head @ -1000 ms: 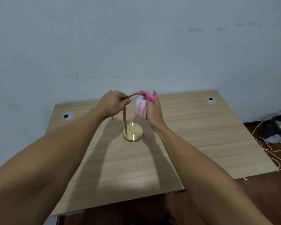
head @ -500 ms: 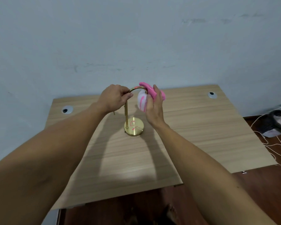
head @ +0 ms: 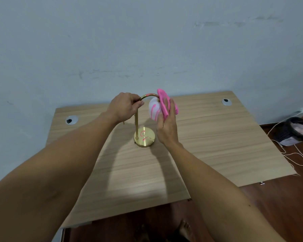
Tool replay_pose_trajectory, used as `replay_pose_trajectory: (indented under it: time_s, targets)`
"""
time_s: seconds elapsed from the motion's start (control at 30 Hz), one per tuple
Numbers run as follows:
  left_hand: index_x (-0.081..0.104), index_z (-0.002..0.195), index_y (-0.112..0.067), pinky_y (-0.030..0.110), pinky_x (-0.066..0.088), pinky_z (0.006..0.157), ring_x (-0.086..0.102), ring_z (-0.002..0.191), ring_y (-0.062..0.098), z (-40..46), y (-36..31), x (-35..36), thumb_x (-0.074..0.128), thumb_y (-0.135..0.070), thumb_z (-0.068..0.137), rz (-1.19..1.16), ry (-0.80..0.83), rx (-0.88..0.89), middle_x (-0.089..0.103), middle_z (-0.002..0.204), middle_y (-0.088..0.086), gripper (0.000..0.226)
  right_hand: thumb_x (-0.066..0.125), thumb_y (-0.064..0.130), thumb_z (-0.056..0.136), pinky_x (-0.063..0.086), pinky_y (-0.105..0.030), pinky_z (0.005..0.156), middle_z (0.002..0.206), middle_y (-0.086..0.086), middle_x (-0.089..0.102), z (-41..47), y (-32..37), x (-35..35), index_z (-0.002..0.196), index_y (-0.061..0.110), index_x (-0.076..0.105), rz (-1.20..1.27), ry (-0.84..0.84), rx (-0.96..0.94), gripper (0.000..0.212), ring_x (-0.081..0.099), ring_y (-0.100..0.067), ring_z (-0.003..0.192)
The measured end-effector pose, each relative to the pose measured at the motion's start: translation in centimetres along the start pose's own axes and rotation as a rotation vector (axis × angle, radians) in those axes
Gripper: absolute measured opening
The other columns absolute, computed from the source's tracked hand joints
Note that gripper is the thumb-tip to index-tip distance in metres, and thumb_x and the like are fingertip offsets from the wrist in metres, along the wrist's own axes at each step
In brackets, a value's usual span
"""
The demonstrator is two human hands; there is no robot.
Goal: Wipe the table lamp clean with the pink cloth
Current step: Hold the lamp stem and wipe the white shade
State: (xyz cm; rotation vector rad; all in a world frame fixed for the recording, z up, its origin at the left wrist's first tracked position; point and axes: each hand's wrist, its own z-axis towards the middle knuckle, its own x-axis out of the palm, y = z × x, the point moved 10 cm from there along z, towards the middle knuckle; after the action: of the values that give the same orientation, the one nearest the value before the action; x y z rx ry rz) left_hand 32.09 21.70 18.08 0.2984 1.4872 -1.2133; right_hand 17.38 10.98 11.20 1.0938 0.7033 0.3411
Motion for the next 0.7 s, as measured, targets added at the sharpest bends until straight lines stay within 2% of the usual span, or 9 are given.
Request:
replay_pose_trajectory:
  time_s: [0.13,0.27,0.33,0.4,0.47,0.5,0.57,0.6,0.7]
  targets:
    - [0.067,0.076,-0.012,0.047,0.053,0.067,0.06,0.067,0.033,0.1,0.2,0.0,0.058,-0.039,0.095,-0.008,0.006,-0.009,0.065,0.064,0.009,0.034,0.035,0.023,0.107,0.035,-0.039,0.121,0.162,0.004,0.041,-0.4,-0.9,-1.4,0.159,0.026,0.036,0.115,-0.197,0.142,0.052,0.038,-0.013,0.148]
    - [0.068,0.076,-0.012,0.048,0.053,0.067,0.06,0.067,0.032,0.0,0.1,-0.1,0.057,-0.039,0.096,-0.014,0.014,-0.007,0.066,0.064,0.009,0.035,0.041,0.021,0.106,0.041,-0.034,0.105,0.166,0.002,0.033,1.0,1.6,-0.7,0.156,0.038,0.025,-0.066,-0.06,-0.006,0.055,0.036,-0.022,0.149]
    - [0.068,0.077,-0.012,0.047,0.053,0.067,0.059,0.067,0.033,0.1,-0.1,0.0,0.058,-0.037,0.096,-0.013,0.013,-0.004,0.065,0.064,0.009,0.034,0.041,0.021,0.106,0.041,-0.033,0.106,0.166,0.004,0.032,1.0,1.0,-0.9,0.157,0.037,0.027,-0.083,-0.055,-0.033,0.055,0.035,-0.019,0.149]
    - [0.068,0.077,-0.011,0.048,0.053,0.067,0.058,0.066,0.033,0.1,0.0,0.0,0.059,-0.035,0.097,-0.018,0.014,-0.008,0.064,0.064,0.01,0.032,0.036,0.029,0.104,0.043,-0.038,0.113,0.162,0.008,0.042,1.0,-1.0,-1.3,0.157,0.035,0.037,0.014,-0.135,0.088,0.053,0.039,-0.015,0.147]
    - [0.069,0.078,-0.012,0.048,0.054,0.068,0.06,0.067,0.032,0.1,0.1,0.0,0.059,-0.036,0.097,-0.016,0.017,-0.012,0.066,0.065,0.01,0.032,0.032,0.036,0.101,0.047,-0.05,0.113,0.154,0.009,0.052,1.0,-2.4,-1.8,0.152,0.044,0.043,0.09,-0.211,0.219,0.053,0.049,-0.019,0.141]
    - [0.07,0.078,-0.012,0.048,0.054,0.068,0.061,0.067,0.032,0.1,0.2,0.0,0.059,-0.037,0.096,-0.013,0.02,-0.013,0.067,0.065,0.009,0.032,0.031,0.036,0.102,0.046,-0.051,0.113,0.154,0.009,0.052,1.0,-2.0,-1.9,0.152,0.044,0.044,0.088,-0.211,0.216,0.053,0.049,-0.019,0.14]
    - [0.069,0.078,-0.013,0.047,0.054,0.068,0.062,0.068,0.031,0.1,0.3,0.0,0.058,-0.038,0.096,-0.015,0.018,-0.019,0.068,0.066,0.009,0.032,0.034,0.027,0.105,0.04,-0.038,0.117,0.16,0.01,0.044,1.3,0.0,-1.6,0.156,0.037,0.04,0.035,-0.144,0.104,0.052,0.041,-0.014,0.146]
    - [0.069,0.077,-0.014,0.047,0.054,0.068,0.062,0.068,0.031,0.0,0.3,-0.1,0.058,-0.038,0.096,-0.016,0.015,-0.02,0.067,0.065,0.008,0.032,0.036,0.025,0.106,0.04,-0.033,0.112,0.163,0.009,0.038,1.5,0.7,-1.2,0.158,0.034,0.034,-0.002,-0.101,0.05,0.053,0.038,-0.014,0.147]
    - [0.067,0.075,-0.014,0.047,0.054,0.067,0.059,0.066,0.031,0.0,0.1,0.0,0.058,-0.038,0.096,-0.015,0.007,-0.013,0.065,0.064,0.007,0.033,0.039,0.029,0.106,0.043,-0.035,0.102,0.164,0.004,0.033,1.4,0.3,-0.4,0.161,0.028,0.025,-0.024,-0.043,0.039,0.057,0.037,-0.017,0.146]
